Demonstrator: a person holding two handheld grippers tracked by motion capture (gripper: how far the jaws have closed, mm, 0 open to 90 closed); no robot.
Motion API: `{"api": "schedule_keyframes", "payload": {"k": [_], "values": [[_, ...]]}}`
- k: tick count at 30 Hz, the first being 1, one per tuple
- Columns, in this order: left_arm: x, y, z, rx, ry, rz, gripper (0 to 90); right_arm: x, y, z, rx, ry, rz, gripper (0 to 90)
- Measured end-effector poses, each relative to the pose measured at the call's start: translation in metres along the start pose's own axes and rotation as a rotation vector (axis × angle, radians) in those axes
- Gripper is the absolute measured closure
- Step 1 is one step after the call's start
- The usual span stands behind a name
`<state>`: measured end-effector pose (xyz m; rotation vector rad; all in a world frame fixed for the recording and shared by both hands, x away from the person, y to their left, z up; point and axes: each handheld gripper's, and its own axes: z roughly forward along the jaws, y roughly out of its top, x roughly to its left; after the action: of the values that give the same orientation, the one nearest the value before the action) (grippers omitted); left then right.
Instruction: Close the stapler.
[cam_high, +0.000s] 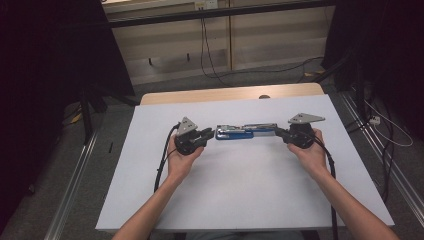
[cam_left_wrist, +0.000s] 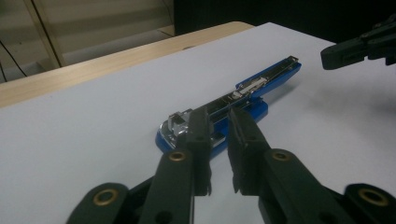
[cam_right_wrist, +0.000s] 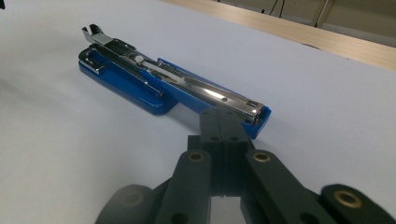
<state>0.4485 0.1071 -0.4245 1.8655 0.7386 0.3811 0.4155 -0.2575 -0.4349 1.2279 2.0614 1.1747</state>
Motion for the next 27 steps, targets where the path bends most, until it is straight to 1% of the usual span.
{"api": "schedule_keyframes", "payload": {"k": [1,2,6,9,12,13,15,17,20,22,23,25,26,27], "values": [[0.001,0.000,0.003,0.009,0.018,0.017,83.5,0.000,0.000,0.002,-0.004,0.002,0.004,90.0],[0.002,0.000,0.005,0.012,0.025,0.019,85.0,-0.001,0.000,0.004,-0.004,0.004,0.010,90.0],[0.006,-0.001,0.018,0.039,0.029,0.017,90.0,-0.003,-0.003,0.009,0.002,0.003,0.021,90.0],[0.008,-0.002,0.027,0.070,0.033,0.015,90.0,-0.005,-0.006,0.010,0.016,0.006,0.019,90.0],[0.007,-0.002,0.035,0.080,0.005,0.017,90.0,-0.007,-0.007,0.010,0.012,0.004,0.019,90.0],[0.005,-0.001,0.037,0.085,0.010,0.030,90.0,-0.007,-0.007,0.009,0.015,0.001,0.019,90.0],[0.004,-0.001,0.041,0.090,0.002,0.029,90.0,-0.008,-0.008,0.009,0.018,-0.001,0.020,90.0],[0.002,-0.002,0.046,0.111,0.017,0.046,90.0,-0.009,-0.009,0.009,0.032,-0.006,0.033,90.0],[0.002,-0.002,0.052,0.118,0.032,0.031,90.0,-0.010,-0.011,0.009,0.042,-0.007,0.037,90.0],[0.002,-0.002,0.054,0.132,0.027,0.028,90.0,-0.011,-0.011,0.009,0.046,-0.007,0.035,90.0],[0.002,-0.002,0.056,0.144,0.028,0.039,90.0,-0.011,-0.011,0.009,0.046,-0.004,0.032,90.0],[0.002,-0.002,0.058,0.159,0.025,0.045,90.0,-0.011,-0.011,0.010,0.048,0.006,0.029,90.0],[0.002,-0.002,0.060,0.165,0.025,0.046,90.0,-0.010,-0.011,0.011,0.046,0.007,0.018,90.0],[0.002,-0.002,0.061,0.177,0.031,0.055,90.0,-0.010,-0.011,0.012,0.050,0.008,0.017,90.0]]}}
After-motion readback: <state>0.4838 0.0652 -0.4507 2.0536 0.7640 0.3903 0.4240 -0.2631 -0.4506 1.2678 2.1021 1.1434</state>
